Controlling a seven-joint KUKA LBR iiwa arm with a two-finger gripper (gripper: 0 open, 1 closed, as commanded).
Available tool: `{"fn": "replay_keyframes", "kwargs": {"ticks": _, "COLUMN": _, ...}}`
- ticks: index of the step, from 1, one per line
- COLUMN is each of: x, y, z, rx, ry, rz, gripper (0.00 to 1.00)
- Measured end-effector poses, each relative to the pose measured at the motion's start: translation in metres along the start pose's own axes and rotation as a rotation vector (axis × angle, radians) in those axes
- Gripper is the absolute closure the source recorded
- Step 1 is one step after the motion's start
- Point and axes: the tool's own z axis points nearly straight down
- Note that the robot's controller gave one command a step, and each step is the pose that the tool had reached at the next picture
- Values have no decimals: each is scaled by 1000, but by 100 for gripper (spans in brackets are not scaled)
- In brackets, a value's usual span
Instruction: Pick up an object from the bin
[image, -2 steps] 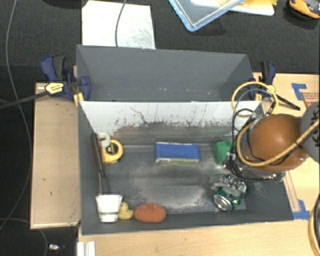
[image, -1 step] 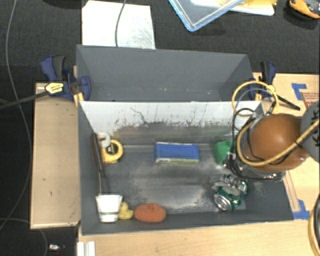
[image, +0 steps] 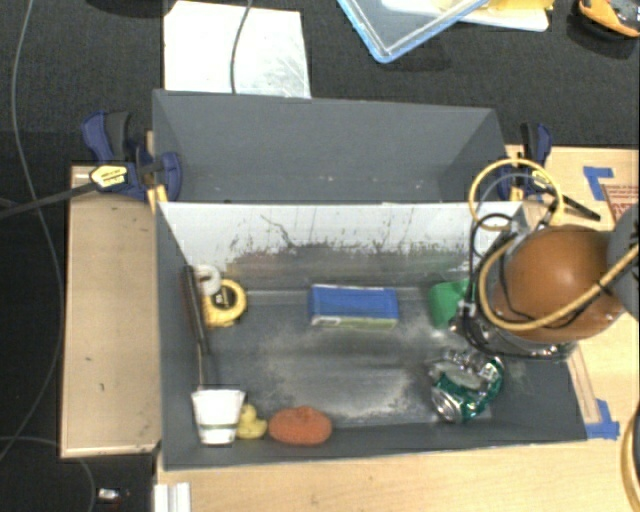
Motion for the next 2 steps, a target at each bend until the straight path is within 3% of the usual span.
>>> {"fn": "replay_keyframes", "kwargs": {"ticks": 1, "x": -4, "y": 8, "z": -24, "rx": -4, "ry": 2, "rz": 12, "gripper": 0}}
{"fn": "replay_keyframes", "kwargs": {"ticks": 2, "x": -4, "y": 8, "z": -24, "rx": -4, "ry": 1, "rz": 13, "gripper": 0}}
